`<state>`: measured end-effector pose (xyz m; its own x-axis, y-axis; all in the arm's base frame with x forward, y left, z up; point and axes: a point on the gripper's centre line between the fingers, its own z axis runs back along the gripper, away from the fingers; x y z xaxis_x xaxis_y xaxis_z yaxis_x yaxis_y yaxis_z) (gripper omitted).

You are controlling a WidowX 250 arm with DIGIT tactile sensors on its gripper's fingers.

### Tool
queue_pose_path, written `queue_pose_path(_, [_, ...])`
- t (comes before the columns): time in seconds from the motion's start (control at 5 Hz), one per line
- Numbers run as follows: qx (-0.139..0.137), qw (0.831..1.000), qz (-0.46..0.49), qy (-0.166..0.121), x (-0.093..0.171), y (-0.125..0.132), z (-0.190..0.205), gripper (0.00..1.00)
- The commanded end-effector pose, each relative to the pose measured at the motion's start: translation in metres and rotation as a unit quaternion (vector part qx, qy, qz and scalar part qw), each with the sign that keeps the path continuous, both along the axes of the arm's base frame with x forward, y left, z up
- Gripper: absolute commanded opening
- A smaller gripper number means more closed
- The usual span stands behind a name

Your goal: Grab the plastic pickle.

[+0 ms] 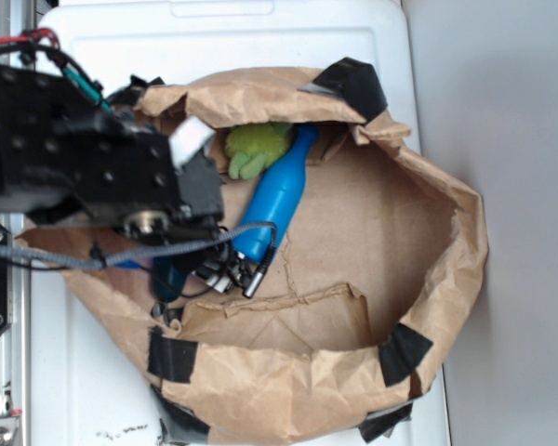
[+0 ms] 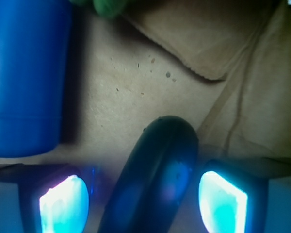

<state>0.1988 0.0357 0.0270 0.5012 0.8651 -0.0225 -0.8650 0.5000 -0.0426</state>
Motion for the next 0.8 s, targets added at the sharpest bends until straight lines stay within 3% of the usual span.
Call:
queue_pose_path(0.0, [-0.025, 0.999, 0.011, -0.034, -0.029, 0.015, 0.000, 0.00])
queue_pose_path(0.4, [-0.029, 0.997, 0.037, -0.066, -0.013, 0.010, 0.033, 0.00])
queue_pose_path(0.6, [-0.054, 0.995, 0.049, -0.071, 0.001, 0.009, 0.061, 0.00])
